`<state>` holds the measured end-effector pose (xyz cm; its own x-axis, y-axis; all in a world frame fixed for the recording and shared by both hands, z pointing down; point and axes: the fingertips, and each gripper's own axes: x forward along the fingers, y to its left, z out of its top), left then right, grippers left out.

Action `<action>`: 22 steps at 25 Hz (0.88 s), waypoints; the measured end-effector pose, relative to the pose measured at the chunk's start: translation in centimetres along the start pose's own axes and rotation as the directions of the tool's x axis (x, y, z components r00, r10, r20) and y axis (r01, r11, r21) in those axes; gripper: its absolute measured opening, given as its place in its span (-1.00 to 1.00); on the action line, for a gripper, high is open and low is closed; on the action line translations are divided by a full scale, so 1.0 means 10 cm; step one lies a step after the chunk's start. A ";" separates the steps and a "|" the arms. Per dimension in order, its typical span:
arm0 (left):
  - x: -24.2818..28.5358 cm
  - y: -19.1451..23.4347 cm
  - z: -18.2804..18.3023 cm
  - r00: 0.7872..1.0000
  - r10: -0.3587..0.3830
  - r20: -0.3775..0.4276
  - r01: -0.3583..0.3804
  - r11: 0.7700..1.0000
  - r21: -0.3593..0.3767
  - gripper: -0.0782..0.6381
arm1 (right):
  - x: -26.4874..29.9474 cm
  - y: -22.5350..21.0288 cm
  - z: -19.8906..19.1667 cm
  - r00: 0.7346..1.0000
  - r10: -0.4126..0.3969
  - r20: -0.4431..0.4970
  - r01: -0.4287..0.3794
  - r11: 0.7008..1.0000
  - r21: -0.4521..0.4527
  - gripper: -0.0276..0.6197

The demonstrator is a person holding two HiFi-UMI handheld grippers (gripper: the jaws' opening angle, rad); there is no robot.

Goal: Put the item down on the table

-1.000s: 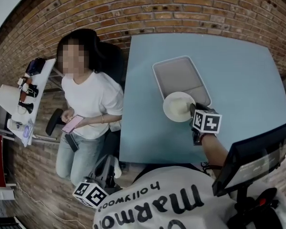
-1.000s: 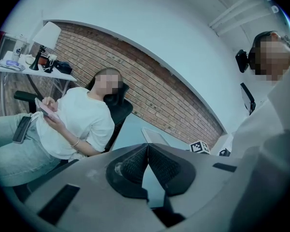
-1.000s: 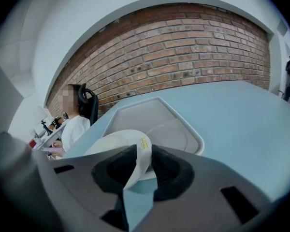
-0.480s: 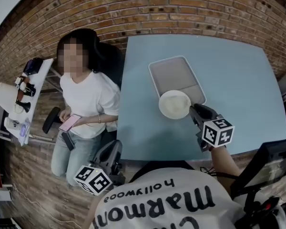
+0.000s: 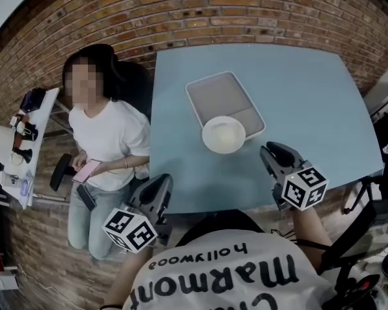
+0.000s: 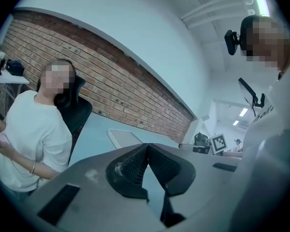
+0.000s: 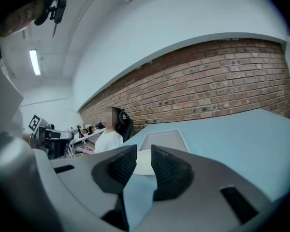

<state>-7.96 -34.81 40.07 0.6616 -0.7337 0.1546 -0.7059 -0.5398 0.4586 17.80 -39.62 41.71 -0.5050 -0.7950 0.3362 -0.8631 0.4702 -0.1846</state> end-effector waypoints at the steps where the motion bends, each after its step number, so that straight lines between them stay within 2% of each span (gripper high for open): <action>1: 0.02 -0.03 0.00 1.000 -0.009 -0.003 0.009 1.000 0.011 -0.76 | -0.07 0.00 -0.01 1.000 -0.007 0.007 0.007 1.000 0.010 -0.62; 7: 0.11 -0.19 -0.05 0.998 -0.066 -0.023 0.067 0.997 0.028 -0.76 | -0.36 0.06 -0.08 0.999 0.008 0.043 -0.014 0.991 0.133 -0.74; 12: 0.13 -0.29 -0.08 0.994 -0.100 -0.043 0.103 0.993 0.060 -0.76 | -0.46 0.13 -0.17 1.000 -0.012 0.026 0.009 0.993 0.120 -0.78; 22: 0.13 -0.33 -0.09 0.993 -0.106 -0.044 0.108 0.992 0.061 -0.76 | -0.49 0.17 -0.16 0.999 -0.040 0.018 0.039 0.998 0.056 -0.78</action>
<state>-4.53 -33.62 39.55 0.7431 -0.6535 0.1440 -0.6441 -0.6402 0.4186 18.83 -34.30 41.26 -0.4704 -0.8198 0.3265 -0.8812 0.4169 -0.2229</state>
